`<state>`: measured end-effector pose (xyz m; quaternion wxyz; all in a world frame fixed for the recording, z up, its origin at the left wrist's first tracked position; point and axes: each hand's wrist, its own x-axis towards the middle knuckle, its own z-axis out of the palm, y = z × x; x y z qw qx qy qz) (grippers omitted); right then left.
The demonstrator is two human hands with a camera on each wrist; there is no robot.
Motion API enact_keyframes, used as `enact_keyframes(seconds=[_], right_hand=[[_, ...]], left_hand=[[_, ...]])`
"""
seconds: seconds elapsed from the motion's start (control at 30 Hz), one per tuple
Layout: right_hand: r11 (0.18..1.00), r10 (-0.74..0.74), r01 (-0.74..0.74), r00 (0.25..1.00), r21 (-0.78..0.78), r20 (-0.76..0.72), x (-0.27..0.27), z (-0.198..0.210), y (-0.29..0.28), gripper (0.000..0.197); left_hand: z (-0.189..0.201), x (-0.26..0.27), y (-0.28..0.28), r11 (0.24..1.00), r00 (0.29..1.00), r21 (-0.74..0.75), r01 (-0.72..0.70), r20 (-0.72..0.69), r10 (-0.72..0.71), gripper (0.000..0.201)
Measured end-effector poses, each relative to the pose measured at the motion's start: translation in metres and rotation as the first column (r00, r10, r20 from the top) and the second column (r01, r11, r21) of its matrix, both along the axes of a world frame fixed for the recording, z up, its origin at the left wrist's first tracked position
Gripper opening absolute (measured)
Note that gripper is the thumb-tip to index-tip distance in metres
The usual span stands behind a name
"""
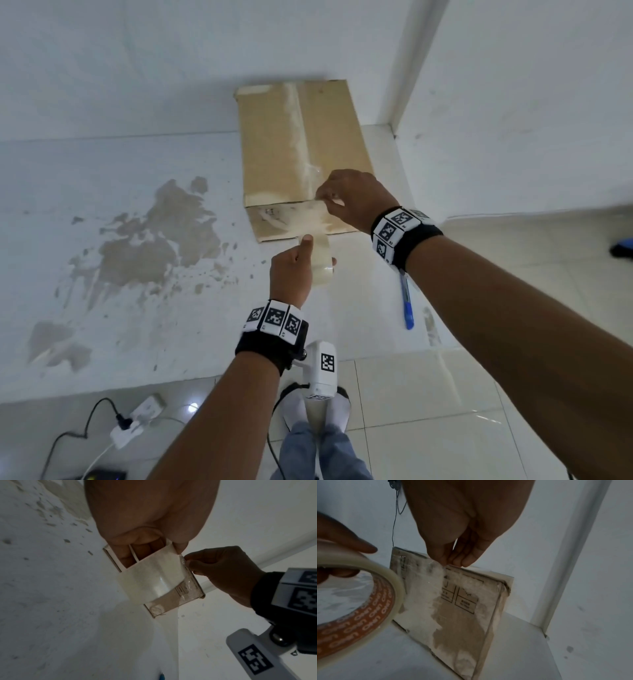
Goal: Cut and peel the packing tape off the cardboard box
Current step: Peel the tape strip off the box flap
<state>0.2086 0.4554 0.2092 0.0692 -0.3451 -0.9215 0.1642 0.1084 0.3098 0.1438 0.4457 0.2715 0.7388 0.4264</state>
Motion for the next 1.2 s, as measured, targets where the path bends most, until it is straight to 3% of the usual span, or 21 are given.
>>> enact_keyframes(seconds=[0.2,0.33,0.6,0.77,1.03,1.2], right_hand=[[0.992,0.034,-0.038,0.999,0.122,0.03,-0.006,-0.009,0.005,0.012],[0.982,0.043,-0.054,0.997,0.179,0.066,-0.014,-0.015,0.005,0.008],[0.97,0.051,-0.066,0.996,0.233,0.068,-0.02,-0.029,0.005,0.029],[0.978,0.043,-0.047,0.999,0.201,0.021,-0.019,-0.035,0.006,0.036],[0.995,0.059,-0.047,0.988,0.086,-0.145,-0.012,-0.031,0.014,0.018],[0.994,0.044,-0.025,0.98,0.102,-0.192,-0.017,-0.034,0.015,0.02]], left_hand=[[-0.002,-0.003,-0.002,0.998,0.999,0.059,0.024,-0.023,-0.023,0.046],[-0.001,-0.002,-0.001,0.999,1.0,0.035,-0.026,0.016,0.026,0.059],[-0.012,-0.003,-0.001,0.998,0.994,0.041,-0.041,0.1,0.037,0.062],[-0.012,-0.004,-0.002,0.998,0.996,0.05,-0.036,0.089,0.032,0.06],[-0.011,-0.005,0.001,0.998,0.997,0.054,-0.039,0.07,0.036,0.059],[-0.012,-0.007,0.005,0.998,0.997,0.047,-0.04,0.062,0.037,0.059]])
